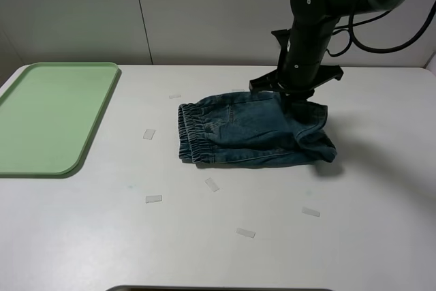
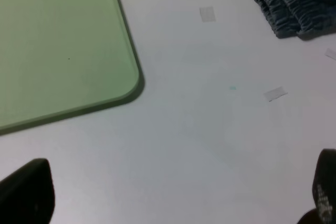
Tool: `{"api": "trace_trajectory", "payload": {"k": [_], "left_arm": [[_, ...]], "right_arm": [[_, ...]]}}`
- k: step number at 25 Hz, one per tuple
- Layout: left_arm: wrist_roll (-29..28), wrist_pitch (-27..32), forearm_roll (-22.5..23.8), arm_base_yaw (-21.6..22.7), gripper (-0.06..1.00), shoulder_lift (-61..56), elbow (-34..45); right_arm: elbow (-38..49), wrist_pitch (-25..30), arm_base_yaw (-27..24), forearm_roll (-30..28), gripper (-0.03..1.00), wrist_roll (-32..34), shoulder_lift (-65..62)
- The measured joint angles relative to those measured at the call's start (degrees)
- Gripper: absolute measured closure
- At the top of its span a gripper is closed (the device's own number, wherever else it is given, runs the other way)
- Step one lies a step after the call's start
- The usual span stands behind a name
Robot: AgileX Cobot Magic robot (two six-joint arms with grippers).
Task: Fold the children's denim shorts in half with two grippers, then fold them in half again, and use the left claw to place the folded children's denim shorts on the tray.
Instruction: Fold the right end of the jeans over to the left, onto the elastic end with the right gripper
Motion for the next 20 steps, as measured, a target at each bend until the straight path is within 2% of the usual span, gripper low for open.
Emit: {"api": "trace_trajectory", "payload": {"k": [10, 17, 20], "left_arm": [[0.0, 0.0, 0.7, 0.0, -0.05, 0.0, 0.0], [0.0, 0.0, 3.0, 0.0, -0.05, 0.0, 0.0], [0.0, 0.0, 3.1, 0.0, -0.05, 0.0, 0.0]], "right_arm": [[0.0, -6.6, 5.6, 2.6, 0.93, 0.1, 0.0], [0.0, -7.4, 6.9, 5.5, 0.93, -1.1, 0.0], [0.0, -8.6, 7.4, 6.8, 0.82, -4.7, 0.0]]}}
